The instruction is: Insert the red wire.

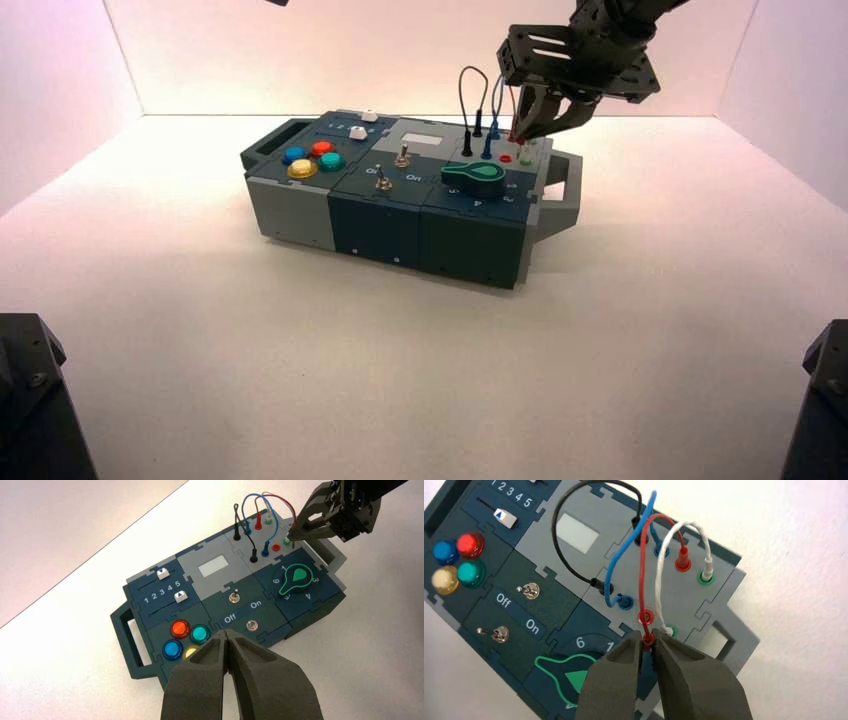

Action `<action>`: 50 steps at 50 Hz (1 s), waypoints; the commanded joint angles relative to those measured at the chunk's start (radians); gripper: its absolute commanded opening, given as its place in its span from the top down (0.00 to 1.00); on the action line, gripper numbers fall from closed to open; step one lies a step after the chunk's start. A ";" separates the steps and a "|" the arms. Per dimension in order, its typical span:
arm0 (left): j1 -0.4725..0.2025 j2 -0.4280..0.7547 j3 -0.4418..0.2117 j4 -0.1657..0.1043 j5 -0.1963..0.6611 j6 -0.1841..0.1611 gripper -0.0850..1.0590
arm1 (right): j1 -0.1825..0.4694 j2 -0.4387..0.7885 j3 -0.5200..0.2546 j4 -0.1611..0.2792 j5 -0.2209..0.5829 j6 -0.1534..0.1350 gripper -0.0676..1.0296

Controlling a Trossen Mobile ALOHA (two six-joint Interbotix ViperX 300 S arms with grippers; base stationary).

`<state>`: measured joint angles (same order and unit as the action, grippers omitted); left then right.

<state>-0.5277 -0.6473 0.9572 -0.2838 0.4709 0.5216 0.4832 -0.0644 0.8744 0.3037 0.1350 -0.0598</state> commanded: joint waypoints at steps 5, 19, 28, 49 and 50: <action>-0.002 0.026 -0.038 -0.003 0.015 -0.003 0.95 | 0.002 -0.035 -0.008 -0.046 -0.046 -0.005 0.96; -0.002 0.028 -0.037 -0.003 0.014 0.000 0.95 | 0.002 -0.005 -0.003 -0.077 -0.104 -0.005 0.96; -0.002 0.026 -0.038 -0.003 0.012 0.000 0.95 | 0.020 0.018 0.000 -0.078 -0.141 -0.005 0.96; -0.009 0.028 -0.044 -0.009 0.041 0.002 0.95 | 0.025 0.063 -0.012 -0.083 -0.170 -0.005 0.96; -0.009 0.028 -0.044 -0.009 0.041 0.002 0.95 | 0.025 0.063 -0.012 -0.083 -0.172 -0.005 0.96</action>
<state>-0.5308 -0.6167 0.9480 -0.2884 0.5123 0.5216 0.5031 0.0046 0.8820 0.2240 -0.0184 -0.0598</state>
